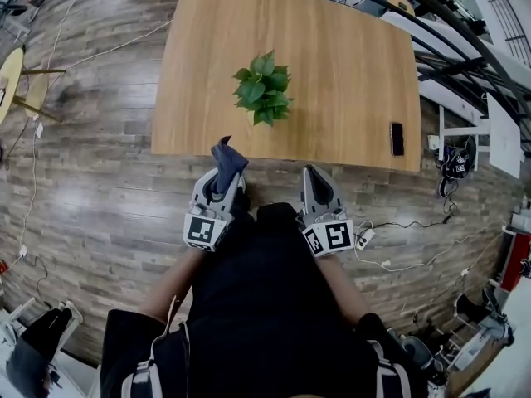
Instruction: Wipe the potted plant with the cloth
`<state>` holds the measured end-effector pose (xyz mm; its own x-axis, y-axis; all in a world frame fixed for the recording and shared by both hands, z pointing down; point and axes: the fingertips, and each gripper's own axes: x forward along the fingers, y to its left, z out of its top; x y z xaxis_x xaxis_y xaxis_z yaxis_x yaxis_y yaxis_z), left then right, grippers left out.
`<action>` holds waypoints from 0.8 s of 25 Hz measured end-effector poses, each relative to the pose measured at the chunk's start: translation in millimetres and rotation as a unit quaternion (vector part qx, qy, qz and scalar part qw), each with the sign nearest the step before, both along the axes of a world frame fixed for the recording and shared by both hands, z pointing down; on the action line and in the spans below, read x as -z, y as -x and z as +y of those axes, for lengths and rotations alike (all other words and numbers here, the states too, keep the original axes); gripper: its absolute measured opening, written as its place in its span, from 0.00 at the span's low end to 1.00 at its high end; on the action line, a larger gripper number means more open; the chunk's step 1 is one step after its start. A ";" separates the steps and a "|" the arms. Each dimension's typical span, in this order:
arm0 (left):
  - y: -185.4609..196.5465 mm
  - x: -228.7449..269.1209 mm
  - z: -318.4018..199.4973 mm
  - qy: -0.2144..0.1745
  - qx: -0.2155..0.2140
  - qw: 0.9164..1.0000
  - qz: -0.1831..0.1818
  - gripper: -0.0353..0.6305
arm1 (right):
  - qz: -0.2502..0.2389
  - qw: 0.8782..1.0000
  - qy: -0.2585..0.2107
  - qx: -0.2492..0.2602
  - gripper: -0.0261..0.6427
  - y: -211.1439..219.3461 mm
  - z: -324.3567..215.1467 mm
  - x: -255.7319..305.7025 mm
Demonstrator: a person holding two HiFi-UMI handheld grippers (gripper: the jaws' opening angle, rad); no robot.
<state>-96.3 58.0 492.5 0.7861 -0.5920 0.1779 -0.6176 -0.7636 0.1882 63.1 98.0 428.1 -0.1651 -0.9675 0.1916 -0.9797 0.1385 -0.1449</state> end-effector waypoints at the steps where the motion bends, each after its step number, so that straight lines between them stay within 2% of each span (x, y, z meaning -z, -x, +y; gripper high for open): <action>1: -0.2 -6.5 -5.7 0.003 0.002 1.000 -0.005 0.22 | 0.001 1.000 0.000 0.001 0.07 -1.9 -4.0 -1.1; 7: -5.9 -32.3 -38.1 0.085 0.049 0.995 0.003 0.22 | 0.005 1.000 0.000 0.007 0.07 -20.7 -24.4 -23.1; 14: -25.9 -72.9 -77.2 0.103 0.073 0.991 -0.035 0.22 | 0.033 0.998 0.004 0.057 0.07 -53.8 -56.7 -56.8; 18: -32.2 -104.4 -88.7 0.101 0.074 0.989 -0.079 0.22 | 0.040 0.995 0.012 0.088 0.07 -69.0 -69.6 -93.0; 20: -34.5 -124.0 -96.7 0.089 0.069 0.987 -0.118 0.22 | 0.044 0.993 0.015 0.104 0.07 -74.9 -79.1 -110.4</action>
